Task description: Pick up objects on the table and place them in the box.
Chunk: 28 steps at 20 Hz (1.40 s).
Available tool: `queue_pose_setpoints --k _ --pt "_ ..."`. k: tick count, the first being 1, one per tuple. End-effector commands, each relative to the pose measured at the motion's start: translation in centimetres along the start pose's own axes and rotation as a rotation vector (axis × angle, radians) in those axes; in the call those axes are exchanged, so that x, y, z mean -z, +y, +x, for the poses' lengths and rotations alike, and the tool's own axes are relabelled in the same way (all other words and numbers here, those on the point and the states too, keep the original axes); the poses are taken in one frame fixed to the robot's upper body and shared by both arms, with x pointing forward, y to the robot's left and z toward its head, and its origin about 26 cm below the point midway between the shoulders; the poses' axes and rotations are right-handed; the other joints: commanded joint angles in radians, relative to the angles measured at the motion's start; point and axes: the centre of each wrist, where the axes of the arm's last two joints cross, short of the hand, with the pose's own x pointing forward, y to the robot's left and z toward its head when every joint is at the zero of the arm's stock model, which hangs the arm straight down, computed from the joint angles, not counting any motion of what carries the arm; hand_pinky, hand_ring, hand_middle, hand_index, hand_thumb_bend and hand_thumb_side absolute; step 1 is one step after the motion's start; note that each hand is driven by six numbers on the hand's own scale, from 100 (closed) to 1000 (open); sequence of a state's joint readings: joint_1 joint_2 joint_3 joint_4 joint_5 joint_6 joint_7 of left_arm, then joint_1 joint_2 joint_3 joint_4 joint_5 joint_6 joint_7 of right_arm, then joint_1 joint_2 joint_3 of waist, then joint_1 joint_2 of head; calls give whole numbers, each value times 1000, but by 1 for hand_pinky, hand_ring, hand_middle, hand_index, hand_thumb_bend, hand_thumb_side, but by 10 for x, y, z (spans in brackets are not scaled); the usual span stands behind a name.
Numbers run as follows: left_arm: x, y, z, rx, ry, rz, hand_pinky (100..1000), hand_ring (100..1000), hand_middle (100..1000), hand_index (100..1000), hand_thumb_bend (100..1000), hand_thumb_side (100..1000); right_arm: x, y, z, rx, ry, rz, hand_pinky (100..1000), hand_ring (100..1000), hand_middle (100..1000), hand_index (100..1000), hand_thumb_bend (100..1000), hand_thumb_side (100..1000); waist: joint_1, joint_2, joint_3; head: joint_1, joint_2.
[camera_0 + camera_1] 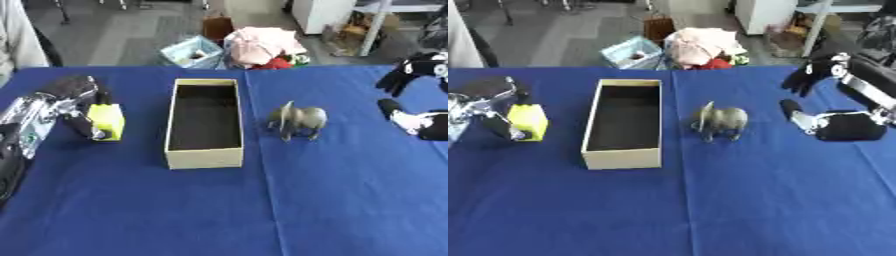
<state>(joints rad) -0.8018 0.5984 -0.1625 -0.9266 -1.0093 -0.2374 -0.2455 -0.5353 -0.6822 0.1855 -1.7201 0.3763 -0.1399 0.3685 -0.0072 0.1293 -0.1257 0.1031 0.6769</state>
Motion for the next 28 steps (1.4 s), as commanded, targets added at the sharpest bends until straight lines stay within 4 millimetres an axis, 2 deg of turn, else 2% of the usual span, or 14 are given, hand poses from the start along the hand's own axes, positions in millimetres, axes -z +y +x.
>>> queue_pose_setpoints --k 1,4,7,12,21,28 --pt "-7 39 -6 35 -3 93 474 356 375 538 492 191 -2 -9 0 -18 0 -14 718 584 570 716 151 523 2 -16 0 0 9" --pt "-8 62 2 46 -32 156 474 356 378 539 501 200 -2 -9 0 -19 1 -12 718 584 570 716 150 525 4 -20 3 -1 11" --pt "-3 81 19 61 -82 198 482 368 382 543 504 207 -2 -9 1 -18 -3 -9 718 584 570 716 149 526 6 -24 3 1 13" --pt "11 92 56 108 -191 200 496 376 389 548 496 210 1 -7 2 -14 -13 2 719 584 570 716 149 526 8 -30 -8 9 18" --pt "35 82 114 132 -355 158 497 380 393 551 493 202 7 -5 7 -6 -40 15 718 583 569 715 146 531 13 -35 -45 30 17" --pt "43 55 127 144 -401 66 522 424 435 590 527 200 7 -5 6 -2 -40 14 717 581 567 715 148 532 17 -32 -53 29 14"
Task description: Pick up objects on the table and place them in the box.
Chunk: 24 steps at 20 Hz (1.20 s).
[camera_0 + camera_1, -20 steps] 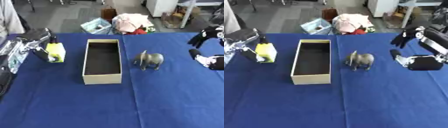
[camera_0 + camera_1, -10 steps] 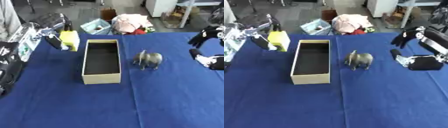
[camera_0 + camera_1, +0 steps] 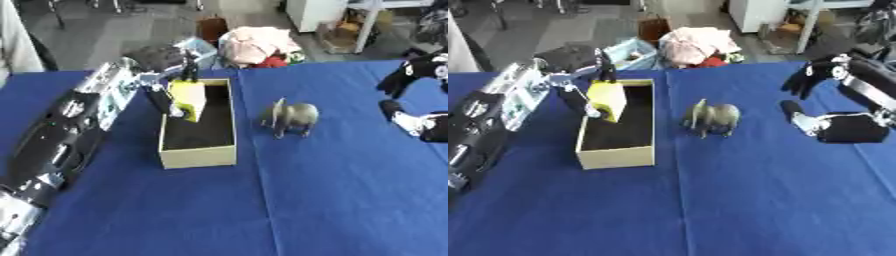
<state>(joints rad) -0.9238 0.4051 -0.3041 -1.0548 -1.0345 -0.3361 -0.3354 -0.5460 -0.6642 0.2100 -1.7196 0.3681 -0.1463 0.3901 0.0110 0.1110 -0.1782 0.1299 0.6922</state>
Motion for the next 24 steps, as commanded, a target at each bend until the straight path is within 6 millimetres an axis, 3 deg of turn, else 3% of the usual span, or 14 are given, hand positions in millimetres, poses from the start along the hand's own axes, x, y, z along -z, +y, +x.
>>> queue_pose_setpoints --k 1,7,9,14,19,24 --pt "0 1 -1 24 -10 -16 524 427 438 593 530 200 0 -11 1 -19 -5 -17 717 581 567 715 148 532 0 -13 -1 2 -1" --pt "-4 -6 -2 33 -11 -42 603 524 542 723 688 256 -1 -12 0 -24 1 -24 717 582 568 716 164 534 -1 -11 2 -4 -5" --pt "-8 -1 -4 38 -4 -21 626 555 576 752 799 305 -2 -13 -1 -27 6 -26 718 583 570 717 171 534 -1 -10 5 -8 -5" --pt "-26 22 -12 34 28 96 639 566 597 769 926 363 -4 -17 -4 -43 20 -27 719 588 576 720 187 534 -4 -7 16 -17 -7" --pt "-59 49 -18 3 78 279 615 540 578 765 936 391 -3 -27 -10 -73 45 -17 721 596 586 723 206 527 -7 -3 36 -30 -11" --pt "-98 61 -15 -71 137 485 572 507 547 749 907 396 4 -38 -21 -128 78 19 726 608 607 733 231 522 -7 2 66 -42 -19"
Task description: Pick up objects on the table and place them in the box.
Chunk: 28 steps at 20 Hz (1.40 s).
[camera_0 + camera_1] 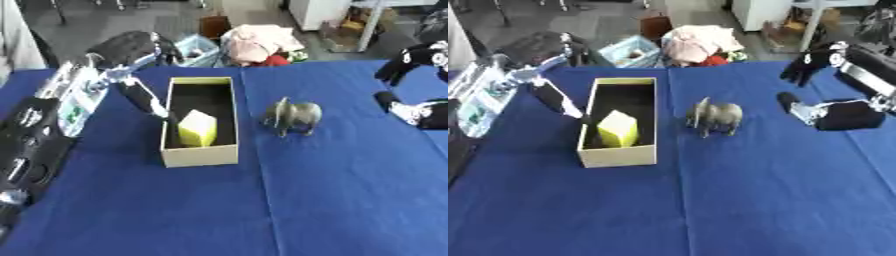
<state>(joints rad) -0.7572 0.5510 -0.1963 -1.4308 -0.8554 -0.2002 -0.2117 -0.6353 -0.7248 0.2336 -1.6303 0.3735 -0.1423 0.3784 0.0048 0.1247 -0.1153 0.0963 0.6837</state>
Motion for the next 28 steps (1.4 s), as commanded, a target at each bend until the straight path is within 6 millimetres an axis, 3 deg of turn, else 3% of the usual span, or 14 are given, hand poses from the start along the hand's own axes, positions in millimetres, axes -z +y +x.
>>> queue_pose_setpoints --k 1,7,13,19,28 --pt "-19 35 -3 -7 37 166 568 504 544 748 906 396 0 -15 -10 -70 34 18 726 612 613 736 238 520 -1 -10 10 -13 -12" --pt "-48 39 4 -69 85 269 556 495 537 745 907 398 10 -11 -25 -106 65 64 735 651 665 756 283 521 -3 -3 42 -30 -16" --pt "-62 34 5 -110 123 306 545 488 530 742 912 398 18 -2 -40 -125 111 171 788 772 815 846 400 488 -6 -1 62 -39 -15" --pt "-67 27 3 -133 147 306 543 486 530 742 916 400 28 10 -52 -119 138 234 788 775 818 866 445 441 -5 0 76 -47 -11" --pt "-70 22 3 -149 155 299 542 484 528 742 916 401 44 26 -63 -106 160 247 778 761 796 859 436 442 -7 1 94 -57 -11"
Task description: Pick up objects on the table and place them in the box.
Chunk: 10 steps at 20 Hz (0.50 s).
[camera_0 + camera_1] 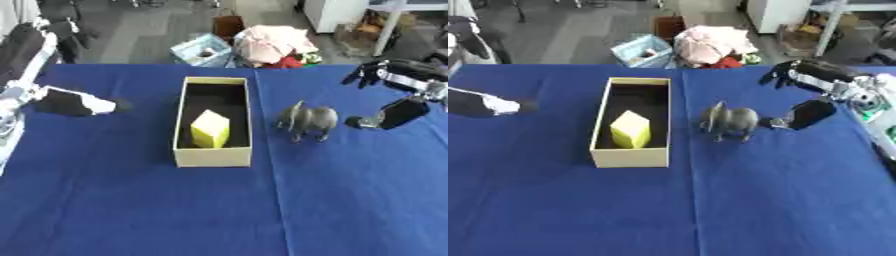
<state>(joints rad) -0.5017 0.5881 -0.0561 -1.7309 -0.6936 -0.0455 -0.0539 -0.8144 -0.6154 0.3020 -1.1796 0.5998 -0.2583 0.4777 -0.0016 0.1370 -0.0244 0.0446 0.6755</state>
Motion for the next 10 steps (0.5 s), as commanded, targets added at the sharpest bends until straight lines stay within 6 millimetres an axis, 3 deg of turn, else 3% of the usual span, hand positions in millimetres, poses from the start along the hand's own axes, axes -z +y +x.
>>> queue_pose_setpoints --k 1,10 --pt "2 11 -1 13 -8 30 542 484 528 742 916 402 2 -10 -4 -20 17 -23 778 760 795 859 429 446 -1 -11 5 -6 -2" --pt "2 9 0 0 -6 24 541 483 527 743 916 403 22 4 -8 14 49 -15 768 742 771 850 421 442 0 -9 16 -11 2"
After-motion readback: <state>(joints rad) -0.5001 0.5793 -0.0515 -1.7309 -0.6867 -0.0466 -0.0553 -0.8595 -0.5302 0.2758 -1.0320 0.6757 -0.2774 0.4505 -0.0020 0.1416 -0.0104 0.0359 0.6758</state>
